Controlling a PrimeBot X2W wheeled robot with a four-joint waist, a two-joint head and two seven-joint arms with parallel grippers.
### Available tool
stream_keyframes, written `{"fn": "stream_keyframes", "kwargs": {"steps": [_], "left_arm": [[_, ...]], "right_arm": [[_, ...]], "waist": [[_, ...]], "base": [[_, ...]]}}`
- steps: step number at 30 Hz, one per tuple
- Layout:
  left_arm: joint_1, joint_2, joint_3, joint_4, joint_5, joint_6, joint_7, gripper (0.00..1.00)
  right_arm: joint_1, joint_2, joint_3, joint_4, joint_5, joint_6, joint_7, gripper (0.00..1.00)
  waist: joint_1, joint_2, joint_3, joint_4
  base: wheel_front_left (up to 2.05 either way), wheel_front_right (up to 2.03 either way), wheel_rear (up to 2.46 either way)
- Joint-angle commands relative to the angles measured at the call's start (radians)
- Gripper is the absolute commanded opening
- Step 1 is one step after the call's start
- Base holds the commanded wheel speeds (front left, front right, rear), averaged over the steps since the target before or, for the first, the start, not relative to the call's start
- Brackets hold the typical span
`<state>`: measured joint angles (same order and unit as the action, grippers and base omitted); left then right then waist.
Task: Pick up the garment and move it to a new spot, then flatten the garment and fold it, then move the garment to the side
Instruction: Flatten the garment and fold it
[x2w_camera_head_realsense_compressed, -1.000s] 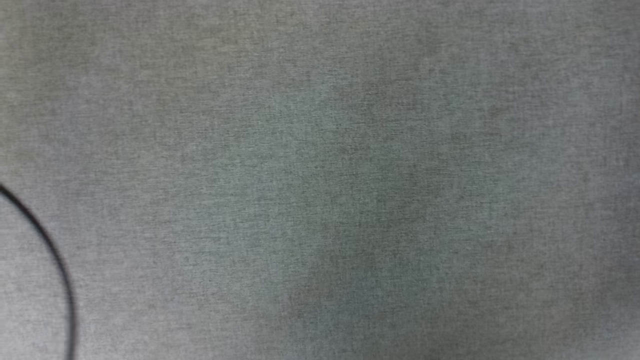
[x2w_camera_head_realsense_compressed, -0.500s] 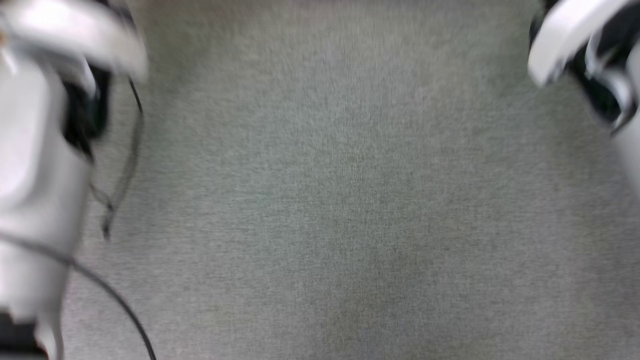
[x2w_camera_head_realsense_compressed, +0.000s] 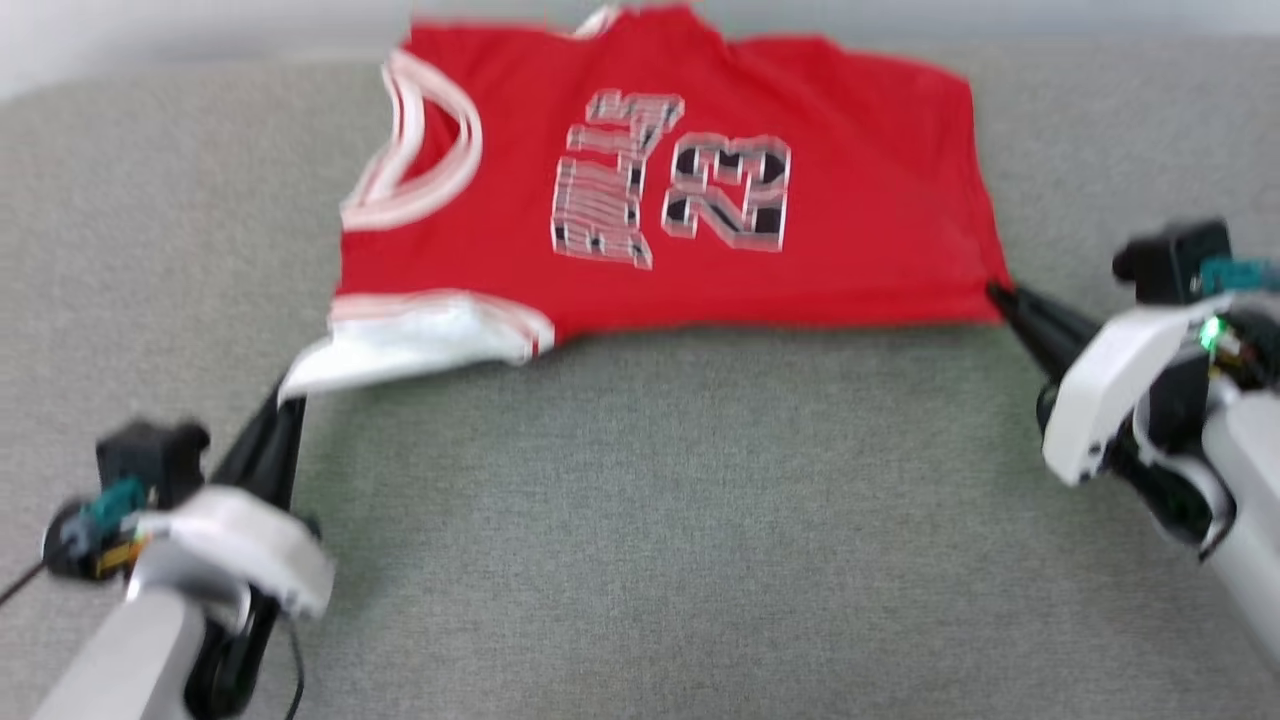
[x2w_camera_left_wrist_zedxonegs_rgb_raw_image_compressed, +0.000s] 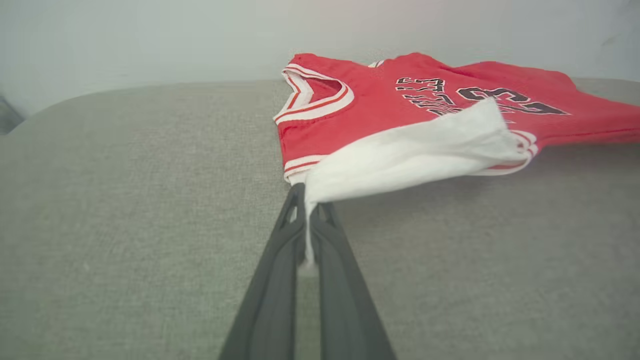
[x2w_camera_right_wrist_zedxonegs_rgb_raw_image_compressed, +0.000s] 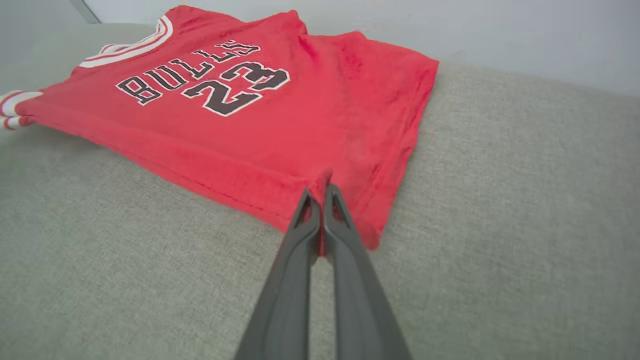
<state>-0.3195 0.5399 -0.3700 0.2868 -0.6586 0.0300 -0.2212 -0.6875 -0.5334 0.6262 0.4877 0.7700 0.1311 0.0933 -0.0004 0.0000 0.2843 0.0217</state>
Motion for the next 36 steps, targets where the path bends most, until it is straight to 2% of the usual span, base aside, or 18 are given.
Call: {"fn": "stream_keyframes", "kwargs": {"steps": [1, 12, 22, 27, 36], "left_arm": [[0.050, 0.016, 0.005, -0.014, -0.011, 0.010, 0.010, 0.00], [0.385, 0.122, -0.032, -0.218, -0.113, 0.004, 0.173, 0.00], [0.634, 0.203, -0.062, -0.379, -0.279, -0.029, 0.330, 0.00], [0.665, 0.237, -0.052, -0.412, -0.288, -0.017, 0.345, 0.00], [0.578, 0.218, -0.006, -0.453, -0.273, -0.021, 0.282, 0.00]], "right_arm": [[0.035, -0.002, -0.001, -0.010, 0.017, -0.001, 0.000, 0.00], [0.269, -0.063, 0.009, -0.114, 0.098, -0.001, 0.017, 0.00], [0.459, -0.154, -0.024, -0.237, 0.142, -0.001, 0.079, 0.00], [0.546, -0.176, -0.041, -0.311, 0.159, -0.001, 0.123, 0.00], [0.588, -0.158, -0.137, -0.384, 0.161, -0.001, 0.142, 0.00]], "waist": [[0.0004, 0.0000, -0.050, -0.004], [0.0004, 0.0000, -0.174, -0.017], [0.0004, 0.0000, -0.236, -0.040], [0.0004, 0.0000, -0.230, -0.044], [0.0004, 0.0000, -0.196, -0.052]], "base": [[0.00, 0.00, 0.00], [0.00, 0.00, 0.00], [0.00, 0.00, 0.00], [0.00, 0.00, 0.00], [0.00, 0.00, 0.00]]}}
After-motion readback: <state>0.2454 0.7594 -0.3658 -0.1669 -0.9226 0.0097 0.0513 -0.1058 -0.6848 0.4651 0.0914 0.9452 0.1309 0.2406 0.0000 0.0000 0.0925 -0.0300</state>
